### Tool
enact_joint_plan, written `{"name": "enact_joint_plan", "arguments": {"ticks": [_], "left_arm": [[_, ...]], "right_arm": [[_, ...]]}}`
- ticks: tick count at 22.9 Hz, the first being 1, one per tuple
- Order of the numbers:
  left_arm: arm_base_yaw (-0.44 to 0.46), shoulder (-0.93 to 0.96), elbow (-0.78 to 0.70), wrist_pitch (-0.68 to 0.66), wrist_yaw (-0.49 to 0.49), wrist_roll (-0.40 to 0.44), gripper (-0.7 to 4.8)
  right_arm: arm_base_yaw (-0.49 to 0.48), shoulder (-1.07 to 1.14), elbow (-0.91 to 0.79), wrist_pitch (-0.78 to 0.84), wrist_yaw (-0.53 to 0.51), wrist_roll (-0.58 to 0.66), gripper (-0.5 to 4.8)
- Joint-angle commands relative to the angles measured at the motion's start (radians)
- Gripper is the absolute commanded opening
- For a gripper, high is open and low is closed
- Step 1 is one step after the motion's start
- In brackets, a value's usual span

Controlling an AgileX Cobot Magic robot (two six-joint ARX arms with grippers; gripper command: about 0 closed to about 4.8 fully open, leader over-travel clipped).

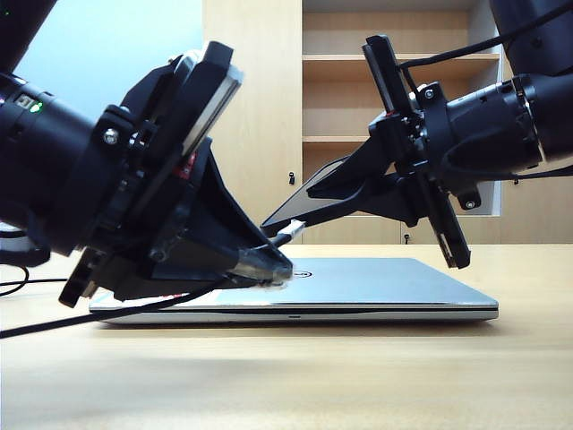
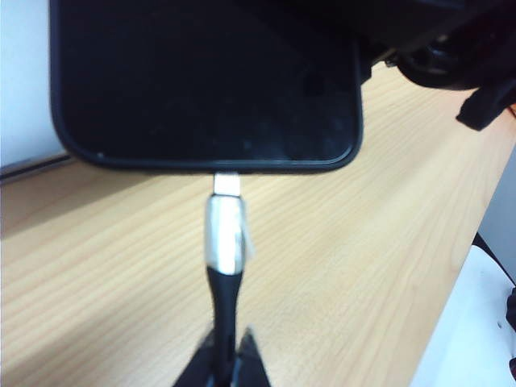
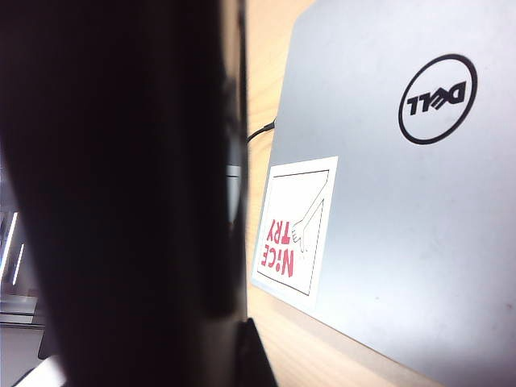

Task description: Pick up the charging cable and the phone, plug the charging cable into the charging port on the phone, and finally place them back on the table.

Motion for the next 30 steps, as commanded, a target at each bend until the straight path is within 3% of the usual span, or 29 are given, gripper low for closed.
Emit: {"name": "enact_joint_plan", "arguments": {"ticks": [1,30], "left_arm": [[-0.002,-0.002,0.002,0.018,0.0,0.0,-0.06],[-0.002,-0.002,0.002,0.029,0.0,0.001,-0.06]], "right_arm": [[0.002,-0.007,0.007,0.039,-0.035,-0.002,-0.06],[0.058,-0.007,-0.003,0.04,-0.018,-0.046,-0.06]]}}
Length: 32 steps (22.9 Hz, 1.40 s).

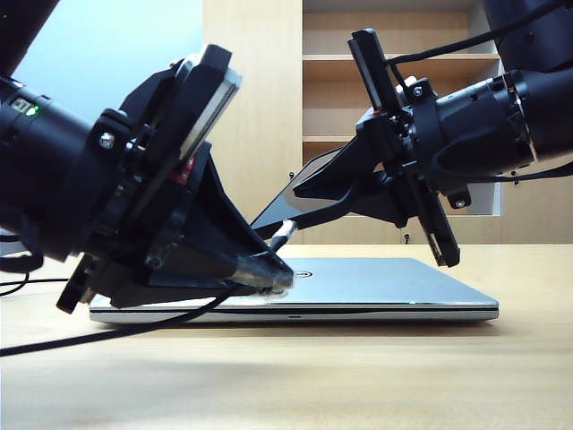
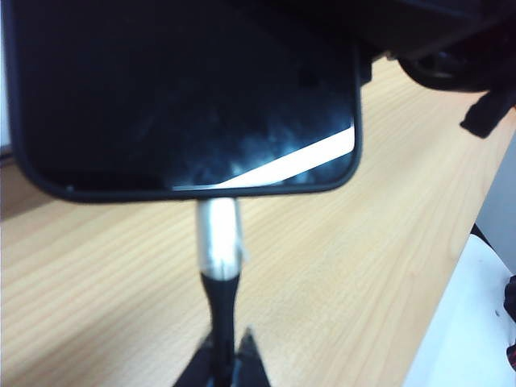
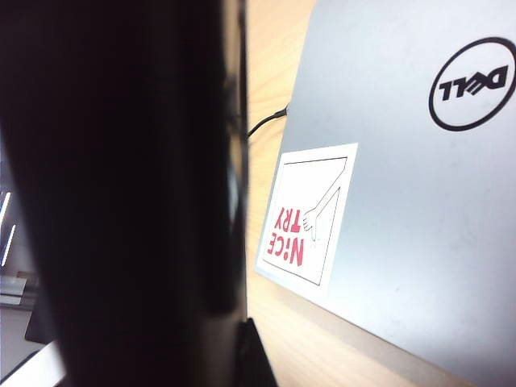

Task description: Pick up the charging cable and the phone, plug the charging cable into the charging port on the phone, and finally place them back on the table.

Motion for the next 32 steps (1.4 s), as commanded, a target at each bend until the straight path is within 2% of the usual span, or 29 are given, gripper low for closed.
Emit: {"name": "enact_joint_plan", "arguments": {"ticks": [1,5,6,7,8,9,11,15,18,20,23,25,27,30,32], "left_arm": [[0.002,-0.004,0.005,0.035,-0.01,0.001,-0.06],[0.001,-0.004,0.005,0.035,-0.01,0.001,-0.05],[0.001,-0.004,0.005,0.035,-0.01,0.001,0.26],[0.001,-0.004,0.005,0.035,-0.01,0.001,0.9],[0.001,-0.004,0.005,0.035,-0.01,0.001,2.2],[0.001,-0.004,0.005,0.035,-0.01,0.001,3.03],[0.001,-0.004,0.005,0.035,-0.01,0.002,3.22],[0.002,-0.011,0.007,0.035,-0.01,0.005,3.21],[0.002,-0.032,0.019,0.034,-0.01,0.02,2.96],[0.004,-0.053,0.034,0.029,-0.01,0.021,2.14],[0.01,-0.085,0.066,-0.014,-0.01,0.055,-0.07],[0.049,-0.113,0.118,-0.128,-0.01,0.069,-0.06],[0.081,-0.126,0.149,-0.198,-0.01,0.084,-0.06],[0.138,-0.146,0.211,-0.332,-0.01,0.17,-0.06],[0.191,-0.159,0.264,-0.423,-0.01,0.249,-0.06]], "right_arm": [[0.005,-0.006,0.003,0.029,-0.044,-0.004,-0.06],[0.005,-0.006,0.003,0.031,-0.036,-0.032,-0.06],[0.004,-0.006,0.003,0.032,-0.028,-0.041,-0.06],[0.004,-0.006,0.003,0.032,-0.02,-0.041,-0.06],[0.003,-0.006,0.003,0.034,-0.011,-0.042,-0.06],[-0.002,-0.007,0.004,0.037,-0.01,-0.042,-0.06],[-0.011,-0.007,0.004,0.037,-0.006,-0.044,-0.06],[-0.045,-0.016,0.005,0.037,-0.003,-0.065,-0.06],[-0.092,-0.031,0.008,0.013,-0.005,-0.066,-0.06],[-0.131,-0.049,0.018,-0.041,-0.019,-0.084,-0.06],[-0.183,-0.087,0.049,-0.166,-0.03,-0.158,-0.06],[-0.278,-0.123,0.132,-0.406,-0.101,-0.245,-0.06],[-0.336,-0.126,0.185,-0.521,-0.174,-0.29,-0.06],[-0.417,-0.124,0.264,-0.686,-0.259,-0.35,-0.06],[-0.493,-0.124,0.338,-0.832,-0.269,-0.431,-0.06]]}}
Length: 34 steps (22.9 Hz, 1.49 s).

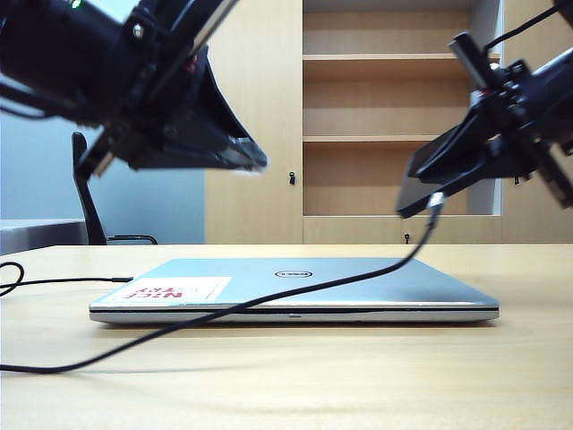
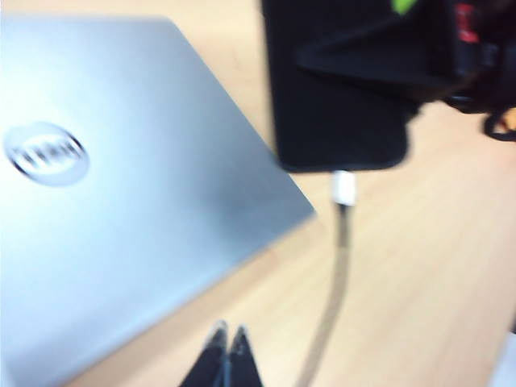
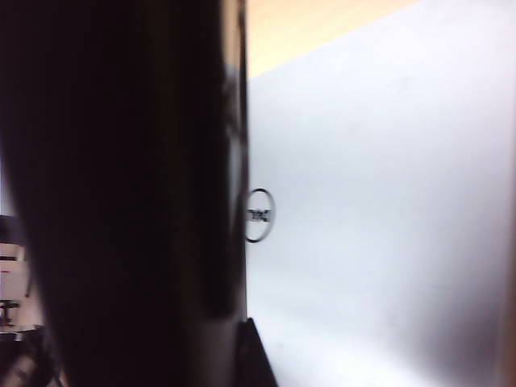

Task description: Pick up the charging cable and the phone, plug the charging cable into the charging port on the phone, and finally place them back on the table.

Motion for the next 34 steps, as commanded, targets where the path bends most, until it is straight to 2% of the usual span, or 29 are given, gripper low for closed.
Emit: {"name": "enact_joint_plan", "arguments": {"ticks": [1,5,11,26,30,32,33,34], "left_arm": [[0.072,-0.018,0.07,-0.13,0.001,0.127,-0.06],[0.151,-0.023,0.13,-0.195,0.001,0.207,-0.06],[0.219,-0.026,0.192,-0.261,0.001,0.296,-0.06],[0.237,-0.026,0.197,-0.258,0.001,0.313,-0.06],[0.238,-0.026,0.197,-0.258,0.001,0.314,-0.06],[0.238,-0.026,0.197,-0.258,0.001,0.314,-0.06],[0.237,-0.026,0.197,-0.259,0.001,0.314,-0.06],[0.237,-0.026,0.197,-0.259,0.001,0.313,-0.06]], "right_arm": [[-0.094,-0.006,0.11,-0.198,-0.034,-0.141,-0.06],[-0.188,0.027,0.22,-0.373,-0.033,-0.244,-0.06],[-0.22,0.127,0.311,-0.503,-0.011,-0.336,-0.06],[-0.219,0.418,0.414,-0.577,-0.007,-0.362,-0.06],[-0.219,0.435,0.414,-0.602,0.068,-0.363,-0.04],[-0.221,0.434,0.414,-0.597,0.106,-0.366,0.39],[-0.221,0.435,0.414,-0.597,0.134,-0.383,0.9],[-0.221,0.435,0.414,-0.597,0.153,-0.386,1.17]]}}
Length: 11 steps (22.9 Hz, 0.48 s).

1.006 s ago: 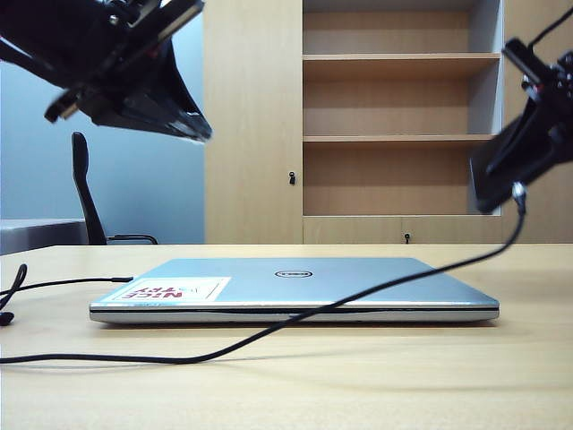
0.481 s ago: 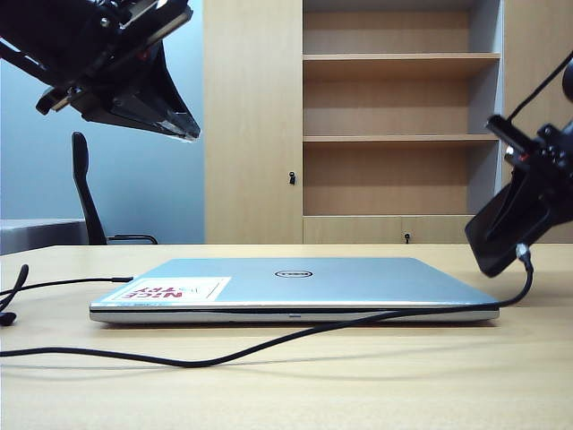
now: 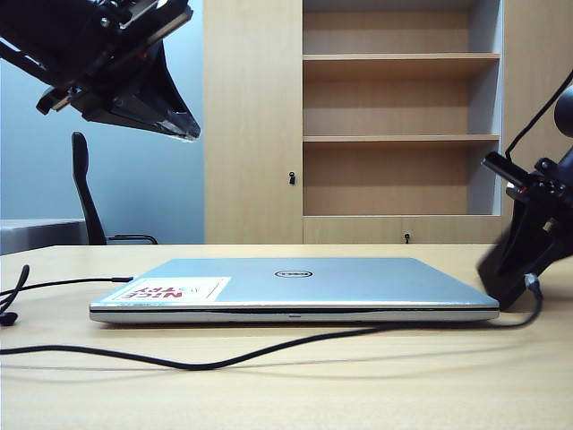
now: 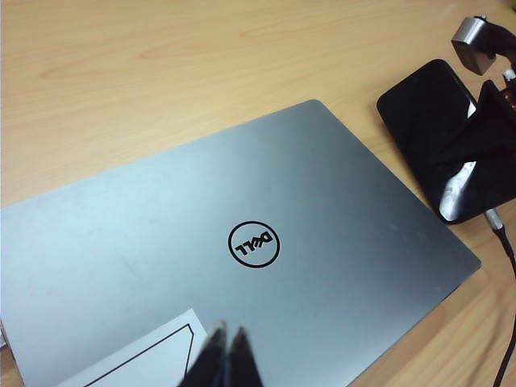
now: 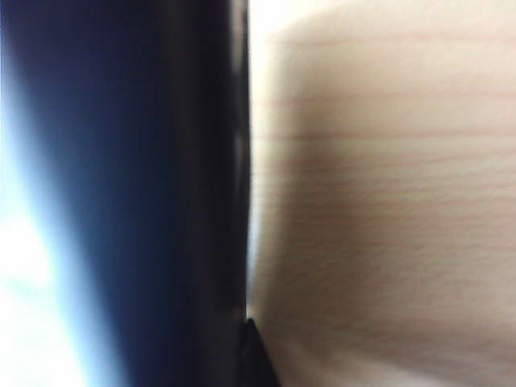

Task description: Pick up the charging cable and the phone, plug the charging cable into the charging port on the phone, and finally place them back on the table.

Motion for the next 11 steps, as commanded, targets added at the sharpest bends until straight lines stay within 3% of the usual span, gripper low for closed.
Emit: {"name": "enact_joint_plan", "arguments": {"ticks": [1,3,5,8,11], "left_arm": [[-0.001,-0.003,0.005,0.007,0.003,0.003,-0.06],[-0.001,-0.003,0.005,0.007,0.003,0.003,-0.06],[-0.001,-0.003,0.005,0.006,0.003,0.003,-0.06],[-0.001,-0.003,0.005,0.006,0.003,0.003,-0.06],[-0.001,-0.003,0.005,0.006,0.003,0.003,-0.06]], "right_arm": [[-0.002,-0.006,0.005,0.014,0.081,-0.026,1.55],[-0.003,-0.006,0.005,0.014,0.082,-0.029,2.35],[-0.003,-0.009,0.007,0.01,0.083,-0.029,2.75],[-0.003,-0.009,0.048,-0.06,0.14,-0.048,2.75],[-0.003,-0.009,0.15,-0.225,0.268,-0.142,2.74]]}}
